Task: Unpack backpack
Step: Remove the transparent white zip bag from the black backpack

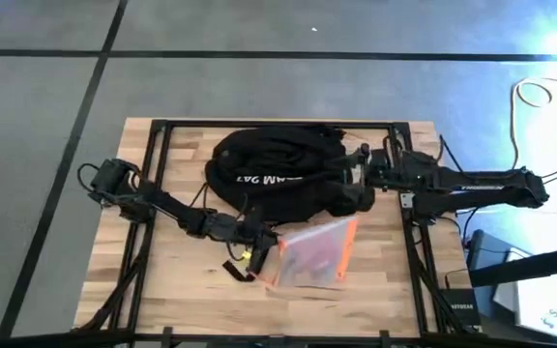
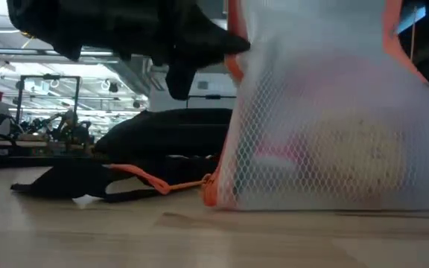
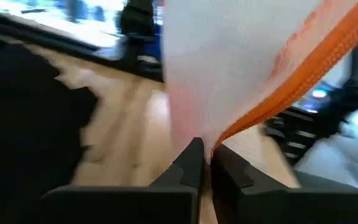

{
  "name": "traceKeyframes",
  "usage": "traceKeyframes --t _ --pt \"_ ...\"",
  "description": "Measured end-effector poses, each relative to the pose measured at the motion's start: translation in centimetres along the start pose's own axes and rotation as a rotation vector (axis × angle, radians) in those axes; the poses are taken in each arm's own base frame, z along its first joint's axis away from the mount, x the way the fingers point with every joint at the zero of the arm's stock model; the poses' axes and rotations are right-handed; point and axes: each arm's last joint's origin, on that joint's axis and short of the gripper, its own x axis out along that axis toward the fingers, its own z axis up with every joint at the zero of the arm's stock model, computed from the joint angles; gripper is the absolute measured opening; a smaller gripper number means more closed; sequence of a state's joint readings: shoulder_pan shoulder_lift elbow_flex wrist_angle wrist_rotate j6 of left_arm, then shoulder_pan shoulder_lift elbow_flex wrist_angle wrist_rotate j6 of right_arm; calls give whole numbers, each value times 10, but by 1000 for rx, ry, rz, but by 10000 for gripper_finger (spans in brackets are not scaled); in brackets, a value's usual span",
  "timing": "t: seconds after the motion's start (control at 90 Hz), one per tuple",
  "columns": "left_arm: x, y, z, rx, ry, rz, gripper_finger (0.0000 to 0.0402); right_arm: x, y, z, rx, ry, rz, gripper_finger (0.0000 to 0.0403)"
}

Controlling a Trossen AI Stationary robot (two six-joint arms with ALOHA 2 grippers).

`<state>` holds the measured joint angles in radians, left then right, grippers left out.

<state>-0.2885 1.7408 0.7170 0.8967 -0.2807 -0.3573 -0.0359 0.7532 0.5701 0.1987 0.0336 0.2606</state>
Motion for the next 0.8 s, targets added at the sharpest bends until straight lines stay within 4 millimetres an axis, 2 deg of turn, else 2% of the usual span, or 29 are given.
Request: traceKeyframes --t 0.189,0.356,0.433,0.556,0.8 --pt "11 9 1 -2 -59 78 1 16 13 -12 3 46 90 350" --pt "36 14 -2 -1 -53 51 1 38 29 -26 -54 41 217 350" --pt "47 15 -8 -2 -30 31 1 46 39 -32 -77 15 308 350" --pt "60 15 -23 -28 11 13 1 54 50 -39 -103 0 358 350" --pt "70 24 -43 -102 77 4 1 56 51 -51 -129 105 349 350"
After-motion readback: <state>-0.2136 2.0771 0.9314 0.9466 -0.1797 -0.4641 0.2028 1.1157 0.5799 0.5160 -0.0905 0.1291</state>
